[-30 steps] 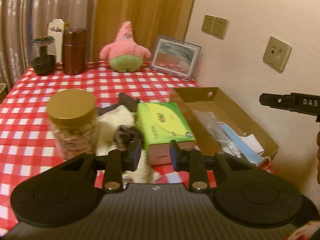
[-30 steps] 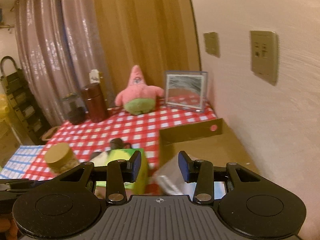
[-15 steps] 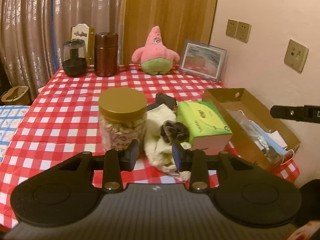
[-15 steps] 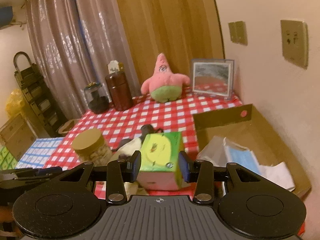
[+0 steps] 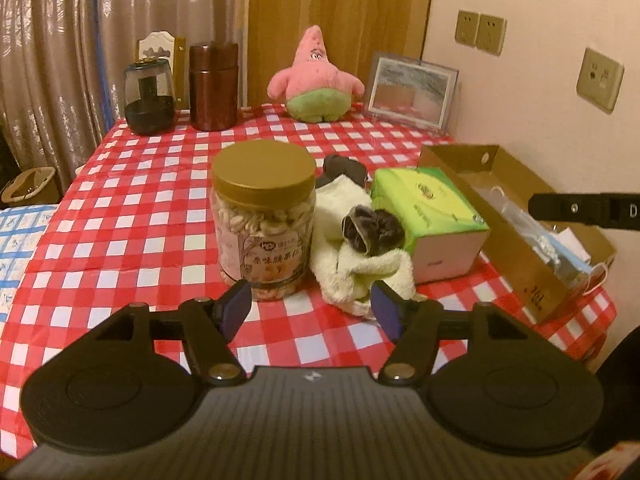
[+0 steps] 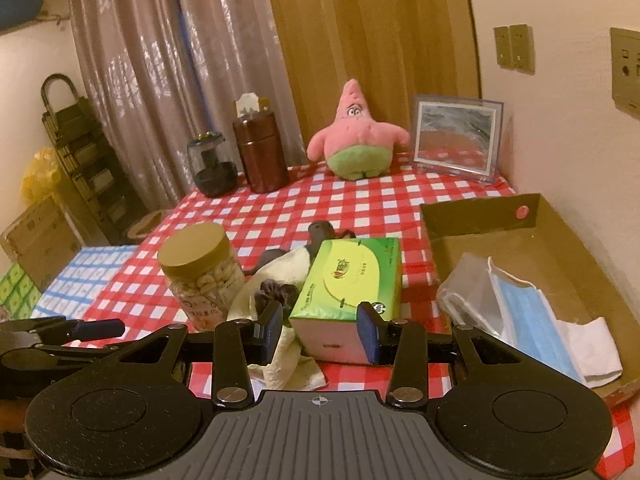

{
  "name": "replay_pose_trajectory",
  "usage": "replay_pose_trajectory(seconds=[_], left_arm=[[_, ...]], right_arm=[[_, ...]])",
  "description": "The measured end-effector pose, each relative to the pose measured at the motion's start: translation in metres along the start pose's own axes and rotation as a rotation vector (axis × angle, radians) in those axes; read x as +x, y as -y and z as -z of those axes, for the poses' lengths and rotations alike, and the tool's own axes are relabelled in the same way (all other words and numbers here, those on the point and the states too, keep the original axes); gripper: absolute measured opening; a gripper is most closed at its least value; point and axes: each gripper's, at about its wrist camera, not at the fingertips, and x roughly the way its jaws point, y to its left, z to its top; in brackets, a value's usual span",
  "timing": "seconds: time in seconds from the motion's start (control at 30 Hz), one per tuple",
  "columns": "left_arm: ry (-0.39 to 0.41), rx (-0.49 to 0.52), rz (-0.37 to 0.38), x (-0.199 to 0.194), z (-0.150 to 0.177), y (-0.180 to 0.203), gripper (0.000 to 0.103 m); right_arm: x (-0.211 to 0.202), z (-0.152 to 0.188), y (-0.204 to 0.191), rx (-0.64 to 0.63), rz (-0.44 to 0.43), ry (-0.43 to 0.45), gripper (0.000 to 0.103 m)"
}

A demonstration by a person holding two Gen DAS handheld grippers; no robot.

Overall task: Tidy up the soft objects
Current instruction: 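Grasp the brown scrunchie with the right tool and lift it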

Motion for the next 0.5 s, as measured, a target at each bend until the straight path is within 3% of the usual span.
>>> replay_pose_trajectory(seconds=[0.3,0.5], left_arm=[[-0.010,0.104,0.013,0.027,0.006,0.000,0.064],[-0.023,0.140,0.016,0.047,0.008,-0.003,0.064]], right_arm=[[0.026,0.006,-0.003,-0.066,-0.013,-0.037,0.042],[0.051,0.006,-0.017,-0.204,-0.044,-0.064,0.042]])
